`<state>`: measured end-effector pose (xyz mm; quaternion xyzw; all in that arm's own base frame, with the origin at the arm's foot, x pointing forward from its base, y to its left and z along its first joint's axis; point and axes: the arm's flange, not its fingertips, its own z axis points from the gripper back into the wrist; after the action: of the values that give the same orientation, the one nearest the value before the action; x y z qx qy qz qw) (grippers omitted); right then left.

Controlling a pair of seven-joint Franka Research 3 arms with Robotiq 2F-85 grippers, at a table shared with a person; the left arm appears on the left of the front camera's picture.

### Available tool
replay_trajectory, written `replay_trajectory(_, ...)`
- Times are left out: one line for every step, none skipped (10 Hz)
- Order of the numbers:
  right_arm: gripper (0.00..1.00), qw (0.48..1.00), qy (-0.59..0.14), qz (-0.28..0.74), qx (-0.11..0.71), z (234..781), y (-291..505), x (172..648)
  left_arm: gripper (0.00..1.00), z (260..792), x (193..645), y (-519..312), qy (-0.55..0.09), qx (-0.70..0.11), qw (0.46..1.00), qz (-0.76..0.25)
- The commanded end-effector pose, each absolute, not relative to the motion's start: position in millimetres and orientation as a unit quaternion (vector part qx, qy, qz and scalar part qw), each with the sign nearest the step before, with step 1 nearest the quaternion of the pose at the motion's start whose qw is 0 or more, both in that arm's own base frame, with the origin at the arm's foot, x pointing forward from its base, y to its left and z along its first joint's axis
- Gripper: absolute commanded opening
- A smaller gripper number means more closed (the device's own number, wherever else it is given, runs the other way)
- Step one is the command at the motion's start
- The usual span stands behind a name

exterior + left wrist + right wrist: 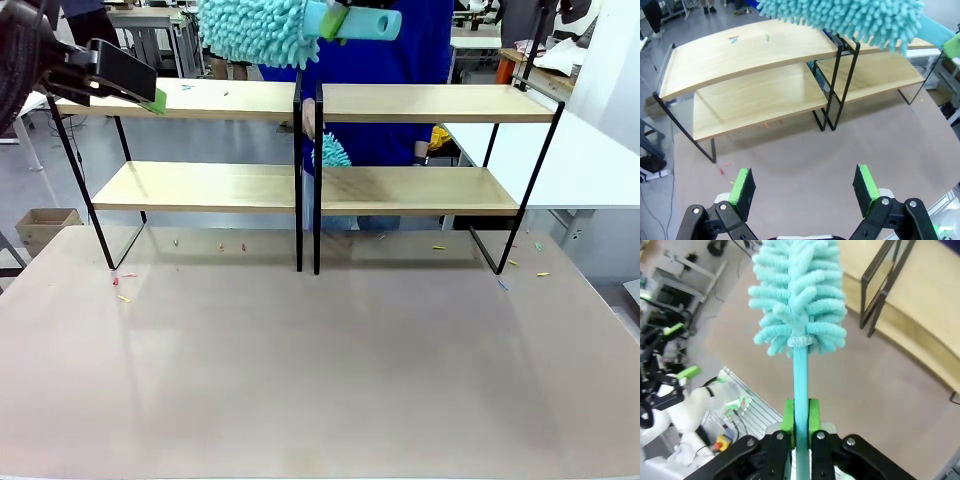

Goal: Clean the shelves.
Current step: Clean another randomly selected level of the Shelf with the Duster.

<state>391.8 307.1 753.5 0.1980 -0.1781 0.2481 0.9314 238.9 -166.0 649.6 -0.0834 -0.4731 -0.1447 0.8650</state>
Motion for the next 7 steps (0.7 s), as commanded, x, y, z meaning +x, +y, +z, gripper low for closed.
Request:
replay_trajectory(0.12, 0.932, -0.188, 0.237, 0.201, 752, 282, 362, 1.00, 650, 238, -165, -0.476, -0.083, 0.864, -0.143)
replay_trajectory(0.12, 0.931, -0.178, 0.248, 0.198, 753, 307, 392, 1.00, 650, 238, -165, -0.476, -0.083, 0.864, -0.143)
replay_trajectory(0.12, 0.941, -0.190, 0.218, 0.177, 751, 309, 387, 1.00, 650, 238, -165, -0.476, -0.083, 0.864, -0.143)
replay_trajectory(0.12, 0.944, -0.209, 0.195, 0.166, 750, 317, 394, 1.00, 650, 238, -165, -0.476, -0.083, 0.864, -0.143)
replay_trajectory(0.12, 0.944, -0.225, 0.182, 0.161, 750, 333, 404, 1.00, 650, 238, -165, -0.476, -0.083, 0.864, -0.143)
replay_trajectory(0.12, 0.945, -0.236, 0.168, 0.149, 752, 349, 418, 1.00, 650, 238, -165, -0.476, -0.083, 0.864, -0.143)
replay_trajectory(0.12, 0.949, -0.228, 0.167, 0.142, 751, 363, 434, 1.00, 650, 238, -165, -0.476, -0.083, 0.864, -0.143)
